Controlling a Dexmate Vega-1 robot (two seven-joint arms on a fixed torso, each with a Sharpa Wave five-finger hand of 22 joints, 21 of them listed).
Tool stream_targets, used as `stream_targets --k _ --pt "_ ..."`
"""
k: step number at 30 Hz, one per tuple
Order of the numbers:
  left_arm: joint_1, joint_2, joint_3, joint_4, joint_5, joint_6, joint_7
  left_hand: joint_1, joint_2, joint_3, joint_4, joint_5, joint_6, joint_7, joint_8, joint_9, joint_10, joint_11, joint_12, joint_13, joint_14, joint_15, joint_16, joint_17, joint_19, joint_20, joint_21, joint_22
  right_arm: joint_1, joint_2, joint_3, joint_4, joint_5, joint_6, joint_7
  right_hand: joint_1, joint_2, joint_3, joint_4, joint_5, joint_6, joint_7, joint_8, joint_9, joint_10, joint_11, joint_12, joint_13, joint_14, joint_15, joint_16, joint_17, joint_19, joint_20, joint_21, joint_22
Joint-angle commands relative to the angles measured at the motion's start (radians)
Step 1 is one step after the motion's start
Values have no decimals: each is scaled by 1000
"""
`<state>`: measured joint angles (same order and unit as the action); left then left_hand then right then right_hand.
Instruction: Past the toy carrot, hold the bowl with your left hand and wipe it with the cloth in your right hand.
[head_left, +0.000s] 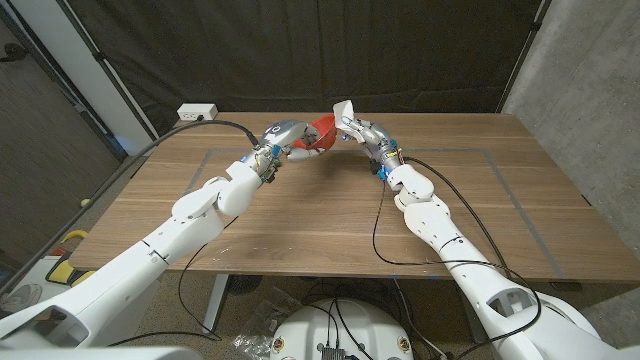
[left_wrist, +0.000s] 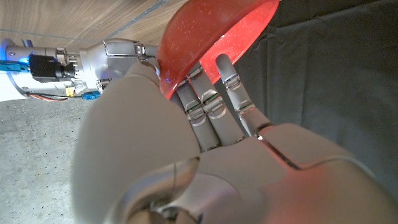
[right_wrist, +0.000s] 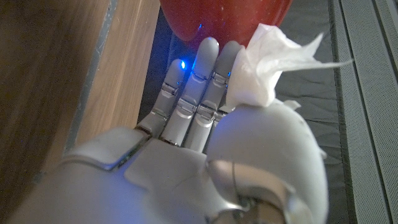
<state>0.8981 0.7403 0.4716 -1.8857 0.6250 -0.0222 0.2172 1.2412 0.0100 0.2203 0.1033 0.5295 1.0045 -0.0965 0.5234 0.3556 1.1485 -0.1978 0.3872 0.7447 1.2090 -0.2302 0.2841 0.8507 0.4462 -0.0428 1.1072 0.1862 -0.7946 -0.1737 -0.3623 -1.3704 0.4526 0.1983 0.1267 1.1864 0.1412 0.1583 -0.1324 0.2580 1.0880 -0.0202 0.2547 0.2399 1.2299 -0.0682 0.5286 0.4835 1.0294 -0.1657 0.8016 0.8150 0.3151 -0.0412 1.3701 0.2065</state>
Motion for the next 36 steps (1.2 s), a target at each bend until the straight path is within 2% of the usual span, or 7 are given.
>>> stream_targets --k 1,14,20,30,36 --pt "-4 -7 3 6 2 1 7 28 22 1 9 4 55 51 0 3 3 -6 -1 2 8 1 -5 6 -3 -50 3 2 -55 -64 -19 -123 -20 -9 25 7 1 -4 0 -3 48 -44 -2 5 6 1 -4 2 -3 -66 -1 2 -2 -109 9 -2" --pt "-6 -15 12 -13 21 11 8 34 21 0 15 3 56 49 -2 4 5 -6 -3 6 9 1 -9 9 -4 -49 5 3 -171 -173 -33 -310 -21 -14 14 10 1 -7 -1 -3 53 -44 -5 6 11 4 -7 6 2 -66 1 8 -3 -109 17 -8" --pt "-9 -11 16 -24 29 11 -7 36 20 -1 18 3 54 49 -4 6 7 -6 -5 5 11 1 -10 11 -4 -50 6 3 -211 -206 -27 -356 -28 -8 -25 11 0 -9 -1 -3 54 -42 -8 5 12 3 -9 8 4 -66 1 10 -3 -109 20 -11" --pt "-16 18 34 -50 77 21 -62 39 19 -3 24 3 56 51 -6 6 9 -6 -7 7 11 1 -13 14 -4 -49 7 3 -248 -239 -1 -423 -122 17 -181 11 1 -12 0 -3 55 -42 -10 8 14 4 -13 10 3 -66 -3 11 -3 -111 24 -14" --pt "-17 44 42 -76 123 37 -109 41 18 -4 27 3 57 49 -8 6 8 -6 -10 8 11 1 -15 16 -5 -51 6 2 -265 -259 -3 -475 -259 -6 -325 11 1 -13 1 -3 55 -42 -12 10 13 1 -16 13 4 -66 -4 12 -5 -110 25 -16"
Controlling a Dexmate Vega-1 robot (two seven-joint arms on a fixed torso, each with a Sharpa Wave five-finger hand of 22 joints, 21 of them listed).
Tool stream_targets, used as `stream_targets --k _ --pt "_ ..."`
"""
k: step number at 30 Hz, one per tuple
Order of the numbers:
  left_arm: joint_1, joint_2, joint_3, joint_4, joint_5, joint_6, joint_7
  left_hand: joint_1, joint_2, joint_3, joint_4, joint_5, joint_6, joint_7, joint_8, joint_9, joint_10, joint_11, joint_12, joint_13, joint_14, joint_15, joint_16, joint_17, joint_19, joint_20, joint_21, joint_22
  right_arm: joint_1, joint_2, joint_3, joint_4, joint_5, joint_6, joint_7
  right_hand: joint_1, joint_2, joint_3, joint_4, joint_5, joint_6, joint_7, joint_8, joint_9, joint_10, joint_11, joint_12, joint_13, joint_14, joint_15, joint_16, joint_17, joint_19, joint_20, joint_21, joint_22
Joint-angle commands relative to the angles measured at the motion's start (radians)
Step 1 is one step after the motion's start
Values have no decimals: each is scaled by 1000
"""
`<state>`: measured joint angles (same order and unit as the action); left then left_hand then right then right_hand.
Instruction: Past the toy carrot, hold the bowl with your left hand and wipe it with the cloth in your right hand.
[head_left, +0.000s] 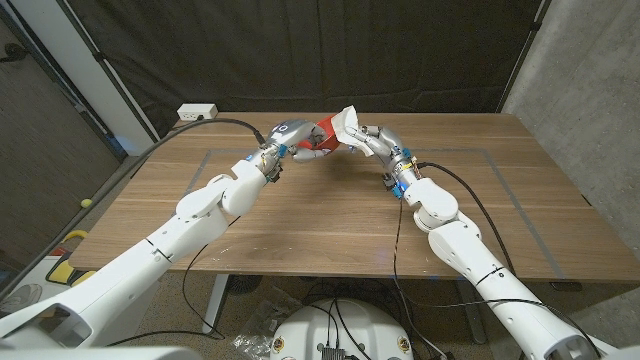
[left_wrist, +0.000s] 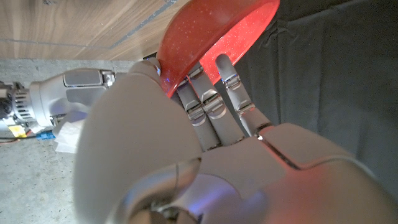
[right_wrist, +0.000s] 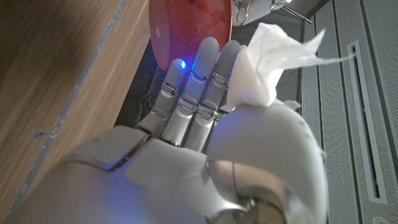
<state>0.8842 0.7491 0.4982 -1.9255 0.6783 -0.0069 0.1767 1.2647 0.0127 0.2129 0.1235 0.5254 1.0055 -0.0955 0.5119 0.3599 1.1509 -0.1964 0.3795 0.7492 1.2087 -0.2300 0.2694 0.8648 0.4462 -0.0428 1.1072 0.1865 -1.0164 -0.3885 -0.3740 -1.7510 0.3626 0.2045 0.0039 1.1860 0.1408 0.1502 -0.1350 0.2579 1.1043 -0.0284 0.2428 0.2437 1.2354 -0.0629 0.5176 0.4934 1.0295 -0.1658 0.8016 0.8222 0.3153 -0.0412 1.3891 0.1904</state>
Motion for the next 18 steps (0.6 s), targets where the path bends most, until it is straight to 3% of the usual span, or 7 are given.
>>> stream_targets --k 1,13,18 --pt "-3 40 16 -41 78 25 -75 18 15 3 7 7 57 47 4 2 5 -8 -4 3 11 1 -1 2 -5 -51 7 2 -45 -47 8 -105 -190 -22 -224 11 2 -5 4 -3 39 -35 0 6 7 -4 -5 4 4 -66 -4 5 -7 -112 6 0" --pt "-7 96 38 -81 190 18 -160 21 14 2 12 8 59 48 1 1 6 -8 -7 4 13 1 -4 5 -5 -50 7 2 -38 -79 -36 -173 -442 -182 -410 11 3 -9 5 -3 35 -34 -6 10 7 -4 -14 5 0 -66 -16 -1 -5 -112 6 -5" --pt "-8 101 39 -88 210 16 -194 22 13 1 14 9 60 47 1 2 7 -8 -9 4 12 1 -6 6 -5 -52 6 1 -33 -78 -46 -175 -487 -222 -444 10 4 -10 7 -4 33 -40 -7 14 -1 -8 -20 6 1 -66 -18 -1 -7 -113 4 -7"
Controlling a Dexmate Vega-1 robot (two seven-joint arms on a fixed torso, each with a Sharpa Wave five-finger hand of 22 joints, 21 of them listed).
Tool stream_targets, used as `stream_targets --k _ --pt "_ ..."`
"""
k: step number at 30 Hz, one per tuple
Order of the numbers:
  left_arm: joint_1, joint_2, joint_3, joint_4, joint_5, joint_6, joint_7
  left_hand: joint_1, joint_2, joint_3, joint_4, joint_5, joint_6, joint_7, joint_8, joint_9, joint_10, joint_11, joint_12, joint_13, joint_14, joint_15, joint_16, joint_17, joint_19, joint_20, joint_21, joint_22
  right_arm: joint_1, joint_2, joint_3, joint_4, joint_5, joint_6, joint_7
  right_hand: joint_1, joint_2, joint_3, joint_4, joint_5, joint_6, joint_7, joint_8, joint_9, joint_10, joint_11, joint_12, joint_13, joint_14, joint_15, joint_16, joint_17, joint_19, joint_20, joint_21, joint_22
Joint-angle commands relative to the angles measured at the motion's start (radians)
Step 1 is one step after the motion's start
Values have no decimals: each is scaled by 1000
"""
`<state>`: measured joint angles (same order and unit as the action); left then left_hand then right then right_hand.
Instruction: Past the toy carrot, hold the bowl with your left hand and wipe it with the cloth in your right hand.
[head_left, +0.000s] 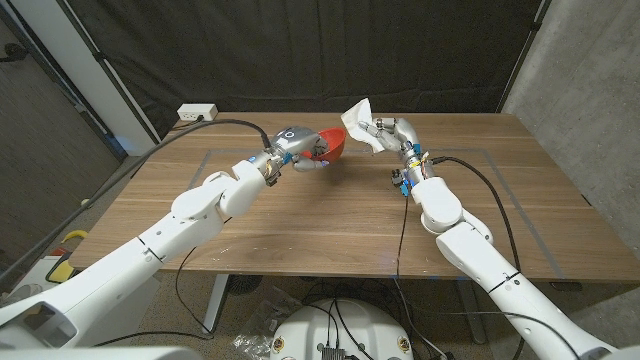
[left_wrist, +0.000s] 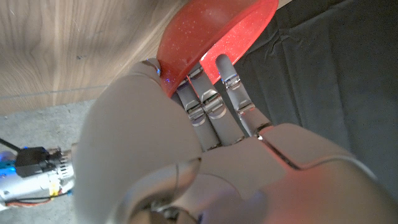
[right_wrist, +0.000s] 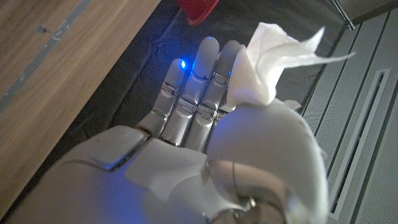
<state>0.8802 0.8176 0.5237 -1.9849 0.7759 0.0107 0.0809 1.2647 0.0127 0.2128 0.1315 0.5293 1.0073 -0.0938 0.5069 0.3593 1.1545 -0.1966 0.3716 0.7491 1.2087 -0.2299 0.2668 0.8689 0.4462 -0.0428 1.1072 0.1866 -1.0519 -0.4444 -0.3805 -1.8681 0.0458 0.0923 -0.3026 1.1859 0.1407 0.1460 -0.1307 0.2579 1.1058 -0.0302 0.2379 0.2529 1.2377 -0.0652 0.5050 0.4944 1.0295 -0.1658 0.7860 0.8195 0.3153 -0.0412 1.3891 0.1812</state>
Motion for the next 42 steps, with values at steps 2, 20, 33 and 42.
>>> stream_targets --k 2,20,33,42 --pt "-6 35 16 -33 124 -1 -114 22 13 1 7 5 59 46 5 2 4 -8 -1 4 11 1 -4 2 -6 -52 5 1 11 -24 -51 -56 -212 -145 -156 9 4 -6 3 -4 33 -37 -3 4 0 -6 -9 2 -1 -66 -6 0 -6 -113 4 2" --pt "-19 39 24 -64 178 18 -267 26 12 -2 12 8 60 47 -1 -1 5 -8 -7 4 13 1 -10 6 -8 -52 3 1 66 -19 -144 -45 -519 -459 -231 5 6 -11 7 -5 32 -47 -10 5 -4 -7 -23 4 -2 -67 -19 -2 -8 -120 -6 -1" --pt "-31 30 41 -59 245 34 -321 30 11 -4 14 10 61 47 -5 -3 6 -8 -11 5 15 1 -13 7 -9 -51 2 1 114 7 -215 5 -698 -649 -232 2 6 -15 9 -5 33 -51 -13 4 -3 -12 -31 7 -1 -67 -27 1 -7 -123 -13 -1" --pt "-30 28 47 -51 293 38 -316 32 12 -6 16 11 61 49 -6 -1 6 -8 -13 5 16 1 -16 8 -10 -51 1 1 154 25 -255 63 -788 -752 -206 0 7 -17 12 -6 33 -56 -15 4 -5 -16 -38 6 0 -67 -32 3 -7 -126 -18 0"
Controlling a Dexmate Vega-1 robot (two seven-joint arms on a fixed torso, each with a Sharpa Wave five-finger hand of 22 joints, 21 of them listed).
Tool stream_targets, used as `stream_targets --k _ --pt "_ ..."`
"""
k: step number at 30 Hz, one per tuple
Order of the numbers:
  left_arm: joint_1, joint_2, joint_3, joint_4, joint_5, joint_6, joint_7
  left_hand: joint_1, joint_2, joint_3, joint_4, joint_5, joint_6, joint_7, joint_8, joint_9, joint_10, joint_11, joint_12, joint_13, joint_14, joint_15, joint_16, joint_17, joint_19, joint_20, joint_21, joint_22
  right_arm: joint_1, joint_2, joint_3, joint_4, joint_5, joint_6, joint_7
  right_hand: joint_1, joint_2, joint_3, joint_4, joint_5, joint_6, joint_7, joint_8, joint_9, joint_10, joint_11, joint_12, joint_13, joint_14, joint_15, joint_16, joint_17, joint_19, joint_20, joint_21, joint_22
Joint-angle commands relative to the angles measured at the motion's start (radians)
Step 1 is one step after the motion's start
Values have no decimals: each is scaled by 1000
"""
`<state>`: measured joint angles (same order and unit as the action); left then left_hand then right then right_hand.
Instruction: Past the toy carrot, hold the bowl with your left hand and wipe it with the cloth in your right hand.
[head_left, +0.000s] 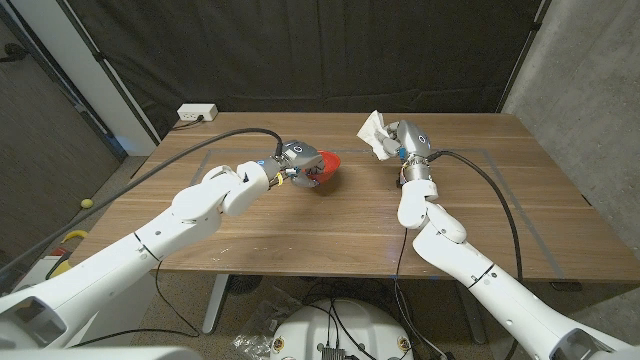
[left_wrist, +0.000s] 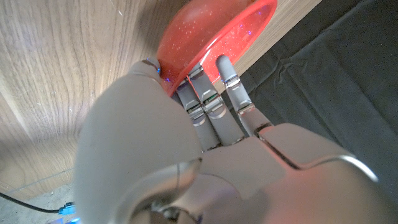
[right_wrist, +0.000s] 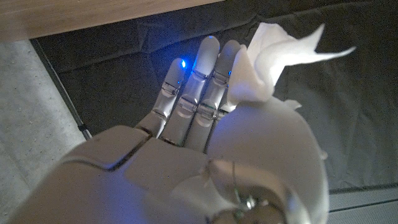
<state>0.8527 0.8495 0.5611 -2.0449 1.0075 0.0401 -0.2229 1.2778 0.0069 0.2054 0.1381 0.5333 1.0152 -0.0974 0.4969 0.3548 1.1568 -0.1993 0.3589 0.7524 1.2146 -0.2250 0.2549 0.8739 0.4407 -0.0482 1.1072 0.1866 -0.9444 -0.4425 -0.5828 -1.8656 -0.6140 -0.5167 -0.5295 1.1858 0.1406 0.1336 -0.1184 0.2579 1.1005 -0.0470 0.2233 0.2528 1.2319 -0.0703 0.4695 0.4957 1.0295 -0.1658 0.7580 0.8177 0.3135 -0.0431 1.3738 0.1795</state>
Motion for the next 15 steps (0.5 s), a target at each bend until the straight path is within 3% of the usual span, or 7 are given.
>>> stream_targets --k 1,11,15 --pt "-2 -5 9 12 60 8 -12 19 18 2 9 7 53 53 4 4 3 -5 -2 0 11 -4 -4 3 -4 -46 1 1 52 29 -58 69 -140 -160 21 -1 7 -5 0 -6 37 -40 -1 4 1 -12 -4 5 0 -67 -5 5 -5 -124 -3 1" --pt "-8 -7 12 19 89 9 -24 20 17 0 11 8 58 51 0 -2 5 -5 -4 0 9 -4 -8 4 -4 -47 1 1 96 53 -92 141 -192 -263 78 -4 8 -9 2 -7 34 -46 -3 7 1 -16 -11 6 0 -67 -12 8 -6 -126 -10 1" --pt "-9 -8 11 23 90 7 -32 25 18 0 9 8 62 51 -6 -12 3 -6 -13 -10 9 -4 -10 4 -4 -47 2 2 130 61 -125 151 -226 -344 156 -5 8 -10 3 -8 28 -46 -6 6 -3 -17 -16 5 -3 -67 -19 6 -7 -126 -15 0"
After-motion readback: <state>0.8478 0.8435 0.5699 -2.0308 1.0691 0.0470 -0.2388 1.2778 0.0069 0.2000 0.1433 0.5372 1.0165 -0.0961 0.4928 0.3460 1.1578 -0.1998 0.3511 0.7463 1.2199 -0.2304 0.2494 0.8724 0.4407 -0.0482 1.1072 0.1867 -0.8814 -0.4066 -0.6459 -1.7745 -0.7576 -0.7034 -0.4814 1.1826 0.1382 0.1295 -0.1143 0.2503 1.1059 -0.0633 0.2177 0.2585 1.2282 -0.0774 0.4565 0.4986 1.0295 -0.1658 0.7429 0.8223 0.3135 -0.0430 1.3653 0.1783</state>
